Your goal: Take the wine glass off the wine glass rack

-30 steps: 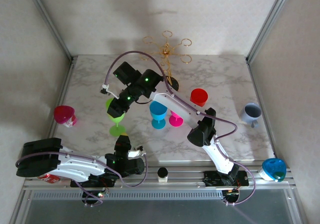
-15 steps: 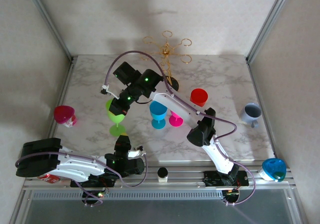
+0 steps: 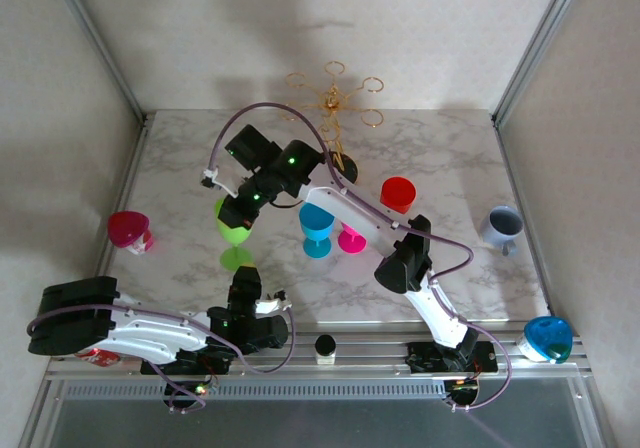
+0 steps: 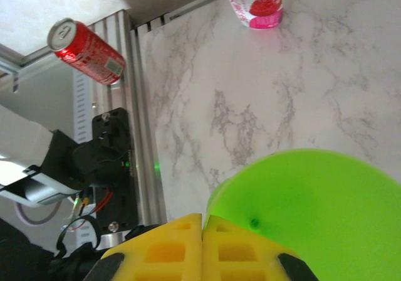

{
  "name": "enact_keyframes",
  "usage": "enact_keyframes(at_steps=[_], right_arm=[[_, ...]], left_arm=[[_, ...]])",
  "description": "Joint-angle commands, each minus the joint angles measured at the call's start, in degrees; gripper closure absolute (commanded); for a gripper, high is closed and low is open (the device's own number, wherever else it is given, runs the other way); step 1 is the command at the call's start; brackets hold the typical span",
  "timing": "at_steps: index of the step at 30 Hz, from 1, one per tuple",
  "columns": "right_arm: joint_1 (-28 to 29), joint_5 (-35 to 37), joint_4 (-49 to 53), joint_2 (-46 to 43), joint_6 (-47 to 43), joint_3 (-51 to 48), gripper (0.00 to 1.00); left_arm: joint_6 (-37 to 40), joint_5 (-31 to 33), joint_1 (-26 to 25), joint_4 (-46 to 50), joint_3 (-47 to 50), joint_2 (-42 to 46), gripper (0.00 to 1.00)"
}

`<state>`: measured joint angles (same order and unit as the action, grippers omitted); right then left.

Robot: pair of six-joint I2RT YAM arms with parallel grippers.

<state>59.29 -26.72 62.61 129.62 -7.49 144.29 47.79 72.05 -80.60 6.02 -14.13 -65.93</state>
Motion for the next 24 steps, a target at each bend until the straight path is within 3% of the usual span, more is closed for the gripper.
enact_keyframes(at_steps=[1, 4, 19, 24], right_arm=[[0.4, 2.66, -2.08, -3.03, 0.93, -0.24, 1.0], [0.06, 4.79, -2.89, -3.38, 1.8, -0.4, 1.0], [-3.95, 20.25, -6.73, -3.88, 7.75, 0.05, 1.0], [-6.88, 22.05, -6.63, -3.24, 12.57, 0.1, 1.0]], left_arm=[[-0.66, 2.04, -0.44, 0.49, 0.33, 0.79, 0.66], [-0.77, 2.04, -0.43, 0.51, 0.33, 0.98, 0.62], [-1.11, 1.44, -0.44, -0.42, 0.02, 2.11, 0.58], [-1.65, 1.34, -0.37, -0.38, -0.68, 2.56, 0.59]])
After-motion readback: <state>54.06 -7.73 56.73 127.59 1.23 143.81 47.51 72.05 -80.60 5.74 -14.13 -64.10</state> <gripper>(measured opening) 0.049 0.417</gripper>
